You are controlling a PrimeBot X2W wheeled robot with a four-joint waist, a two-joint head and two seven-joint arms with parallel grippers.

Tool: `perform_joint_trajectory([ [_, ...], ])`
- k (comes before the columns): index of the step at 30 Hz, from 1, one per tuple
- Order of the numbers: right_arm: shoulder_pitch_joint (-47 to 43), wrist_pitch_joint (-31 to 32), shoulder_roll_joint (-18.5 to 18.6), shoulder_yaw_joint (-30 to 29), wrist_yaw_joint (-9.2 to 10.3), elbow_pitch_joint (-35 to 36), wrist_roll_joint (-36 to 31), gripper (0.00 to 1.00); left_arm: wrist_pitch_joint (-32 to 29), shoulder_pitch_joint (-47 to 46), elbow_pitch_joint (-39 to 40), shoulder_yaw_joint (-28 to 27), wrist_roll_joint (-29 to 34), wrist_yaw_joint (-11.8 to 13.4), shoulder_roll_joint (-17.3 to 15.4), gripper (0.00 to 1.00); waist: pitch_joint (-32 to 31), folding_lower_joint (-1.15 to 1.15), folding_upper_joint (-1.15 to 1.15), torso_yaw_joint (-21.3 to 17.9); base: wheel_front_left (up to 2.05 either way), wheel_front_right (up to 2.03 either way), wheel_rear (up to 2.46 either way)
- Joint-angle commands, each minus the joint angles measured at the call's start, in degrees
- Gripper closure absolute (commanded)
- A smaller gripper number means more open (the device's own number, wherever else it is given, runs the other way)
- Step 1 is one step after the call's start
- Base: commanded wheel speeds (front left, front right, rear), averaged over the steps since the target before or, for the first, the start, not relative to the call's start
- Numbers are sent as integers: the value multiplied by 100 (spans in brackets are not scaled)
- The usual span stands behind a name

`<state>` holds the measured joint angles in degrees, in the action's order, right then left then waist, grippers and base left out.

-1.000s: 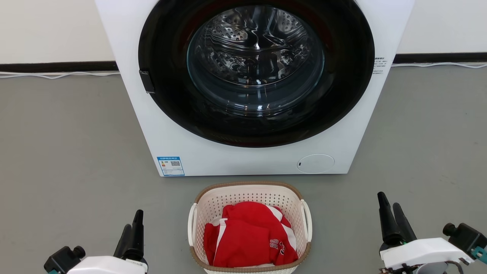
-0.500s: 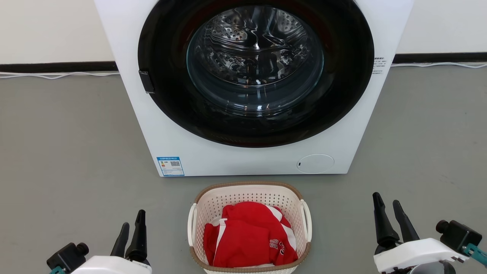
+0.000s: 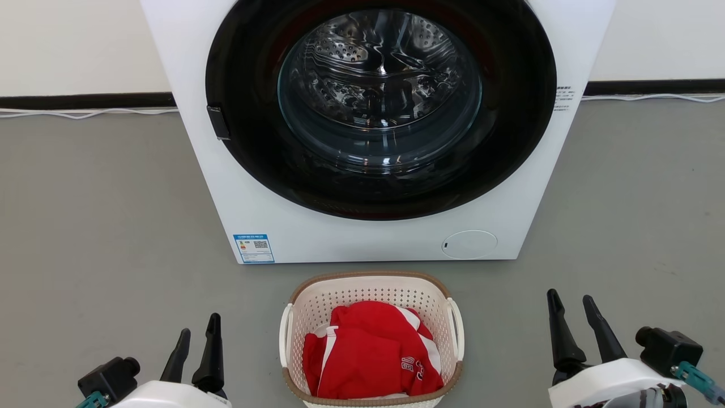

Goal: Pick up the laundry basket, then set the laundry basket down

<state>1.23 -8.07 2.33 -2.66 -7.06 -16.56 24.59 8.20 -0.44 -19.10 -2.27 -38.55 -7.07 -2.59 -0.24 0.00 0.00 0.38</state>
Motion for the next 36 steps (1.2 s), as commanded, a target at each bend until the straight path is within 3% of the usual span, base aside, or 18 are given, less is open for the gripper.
perform_joint_trajectory([
  [1,103,-100,67,125,-31,126,-213,0,77,-116,111,-99,164,-29,-84,0,1,0,0,0,0,0,0],
  [36,54,-688,58,240,-43,77,-2863,0,675,-98,-17,-24,2291,-42,-186,0,15,0,0,3,0,0,0],
])
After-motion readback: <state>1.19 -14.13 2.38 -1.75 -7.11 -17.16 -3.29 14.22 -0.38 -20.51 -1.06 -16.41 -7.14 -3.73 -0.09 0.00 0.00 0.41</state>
